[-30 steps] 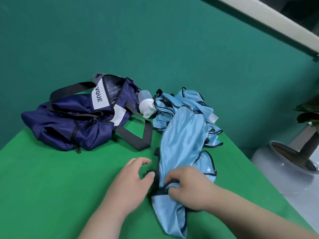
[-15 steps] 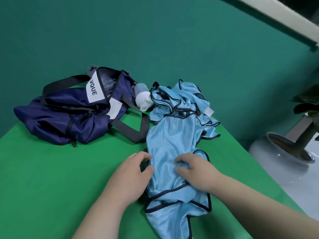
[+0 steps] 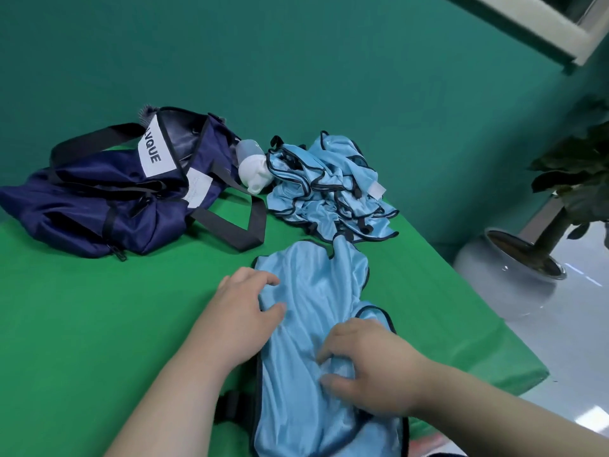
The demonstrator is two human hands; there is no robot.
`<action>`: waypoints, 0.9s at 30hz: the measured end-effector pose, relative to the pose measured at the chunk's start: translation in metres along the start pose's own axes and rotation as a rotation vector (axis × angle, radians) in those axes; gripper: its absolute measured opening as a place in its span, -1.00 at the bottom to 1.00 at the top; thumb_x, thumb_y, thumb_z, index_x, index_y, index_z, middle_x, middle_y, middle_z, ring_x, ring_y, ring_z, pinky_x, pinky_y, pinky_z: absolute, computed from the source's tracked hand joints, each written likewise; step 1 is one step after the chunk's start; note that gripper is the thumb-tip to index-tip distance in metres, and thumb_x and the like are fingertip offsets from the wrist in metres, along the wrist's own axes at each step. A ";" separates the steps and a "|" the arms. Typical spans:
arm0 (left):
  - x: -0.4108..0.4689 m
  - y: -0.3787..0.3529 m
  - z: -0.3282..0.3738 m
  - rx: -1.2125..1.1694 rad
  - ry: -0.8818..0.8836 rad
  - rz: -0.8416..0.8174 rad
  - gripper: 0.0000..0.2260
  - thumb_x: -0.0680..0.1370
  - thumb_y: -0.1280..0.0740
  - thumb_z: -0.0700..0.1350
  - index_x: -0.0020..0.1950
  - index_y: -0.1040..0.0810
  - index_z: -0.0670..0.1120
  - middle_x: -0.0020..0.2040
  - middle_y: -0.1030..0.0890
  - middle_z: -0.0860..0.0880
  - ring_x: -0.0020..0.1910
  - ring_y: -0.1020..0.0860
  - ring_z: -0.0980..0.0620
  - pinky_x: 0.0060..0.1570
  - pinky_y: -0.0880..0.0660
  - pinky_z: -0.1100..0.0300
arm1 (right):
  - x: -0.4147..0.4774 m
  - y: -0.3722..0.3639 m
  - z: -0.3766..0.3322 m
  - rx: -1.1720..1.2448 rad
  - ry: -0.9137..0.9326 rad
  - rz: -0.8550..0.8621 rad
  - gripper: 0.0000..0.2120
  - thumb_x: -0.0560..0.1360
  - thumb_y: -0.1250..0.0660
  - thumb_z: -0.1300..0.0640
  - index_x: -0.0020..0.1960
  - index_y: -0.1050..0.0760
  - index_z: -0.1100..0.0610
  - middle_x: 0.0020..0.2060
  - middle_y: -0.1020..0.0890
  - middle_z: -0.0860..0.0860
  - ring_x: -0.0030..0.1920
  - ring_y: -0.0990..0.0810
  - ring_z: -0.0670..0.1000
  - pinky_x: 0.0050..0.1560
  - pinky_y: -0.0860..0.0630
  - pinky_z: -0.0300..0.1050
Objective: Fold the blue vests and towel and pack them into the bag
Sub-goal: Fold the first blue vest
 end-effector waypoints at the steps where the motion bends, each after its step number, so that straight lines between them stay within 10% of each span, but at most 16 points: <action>1: -0.001 -0.001 0.001 0.007 -0.001 0.001 -0.67 0.55 -0.37 0.07 0.30 -0.48 0.14 0.25 -0.39 0.20 0.28 -0.32 0.13 0.25 -0.28 0.22 | -0.003 0.003 -0.002 -0.010 0.011 -0.008 -0.63 0.47 -0.19 -0.24 0.13 -0.57 -0.09 0.03 -0.63 -0.17 0.09 -0.53 -0.13 0.26 -0.35 -0.04; 14: 0.003 -0.022 -0.004 0.267 0.028 -0.178 -0.45 0.50 -0.33 0.18 0.47 -0.25 0.26 0.42 -0.34 0.28 0.43 -0.24 0.12 0.39 -0.10 0.00 | 0.074 0.033 0.101 0.110 -0.381 0.151 -0.38 0.61 -0.27 -0.06 0.60 -0.16 0.02 0.56 -0.22 -0.03 0.55 -0.15 0.02 0.54 -0.12 -0.05; 27: 0.007 -0.012 -0.013 0.502 0.160 0.014 -0.75 0.65 -0.04 0.07 0.22 -0.44 0.11 -0.07 -0.61 0.10 0.09 -0.51 0.00 0.02 -0.21 0.03 | 0.041 -0.007 0.102 0.125 -0.460 0.362 -0.62 0.63 -0.16 -0.05 0.41 -0.40 0.02 0.26 -0.53 -0.05 0.29 -0.45 0.02 0.35 -0.36 0.02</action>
Point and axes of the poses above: each hand's wrist, its own x-axis towards the middle knuckle, its own y-axis out of the back of the hand, z = x × y, the point moved 7 cm from there along x, towards the middle knuckle
